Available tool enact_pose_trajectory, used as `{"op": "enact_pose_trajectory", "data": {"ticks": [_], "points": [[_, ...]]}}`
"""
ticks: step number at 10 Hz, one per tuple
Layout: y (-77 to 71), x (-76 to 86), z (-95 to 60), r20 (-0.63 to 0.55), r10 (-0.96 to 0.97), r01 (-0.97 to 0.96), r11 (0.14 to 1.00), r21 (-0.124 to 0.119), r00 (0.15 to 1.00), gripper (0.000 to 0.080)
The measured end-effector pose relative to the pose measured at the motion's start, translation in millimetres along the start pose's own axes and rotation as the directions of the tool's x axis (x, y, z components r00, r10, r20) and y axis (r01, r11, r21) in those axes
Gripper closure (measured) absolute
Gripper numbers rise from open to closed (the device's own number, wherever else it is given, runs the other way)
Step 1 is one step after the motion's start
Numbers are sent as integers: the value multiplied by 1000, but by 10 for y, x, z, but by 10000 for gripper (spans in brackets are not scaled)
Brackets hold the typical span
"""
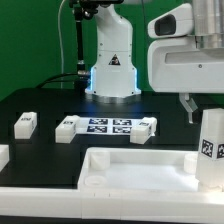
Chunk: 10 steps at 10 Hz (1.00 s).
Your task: Assemble desk
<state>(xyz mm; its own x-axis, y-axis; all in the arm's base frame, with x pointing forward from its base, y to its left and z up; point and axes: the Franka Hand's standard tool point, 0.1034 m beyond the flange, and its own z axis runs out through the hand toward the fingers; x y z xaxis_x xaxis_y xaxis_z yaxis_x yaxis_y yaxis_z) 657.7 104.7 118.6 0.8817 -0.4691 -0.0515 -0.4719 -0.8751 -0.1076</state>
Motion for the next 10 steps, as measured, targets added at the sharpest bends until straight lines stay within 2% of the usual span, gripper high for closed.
{"op": "enact_pose_trajectory", "data": {"ticks": [1,2,3,5,6,7,9,10], "points": [[2,9,-16,-6,-117,117,993,-28,993,151],[-3,22,-29,-7,-178,177,984,-28,984,151],[-1,35,-42,-9,-314,313,948,-47,949,151],[-19,27,-31,-4,-468,467,883,-54,884,151],[-3,43,-26,7,-617,616,784,-75,787,151],[-11,41,-25,12,-661,660,747,-83,750,151],[28,68,-6,24,-790,788,609,-84,613,151],[38,72,0,27,-802,801,593,-84,596,151]]}}
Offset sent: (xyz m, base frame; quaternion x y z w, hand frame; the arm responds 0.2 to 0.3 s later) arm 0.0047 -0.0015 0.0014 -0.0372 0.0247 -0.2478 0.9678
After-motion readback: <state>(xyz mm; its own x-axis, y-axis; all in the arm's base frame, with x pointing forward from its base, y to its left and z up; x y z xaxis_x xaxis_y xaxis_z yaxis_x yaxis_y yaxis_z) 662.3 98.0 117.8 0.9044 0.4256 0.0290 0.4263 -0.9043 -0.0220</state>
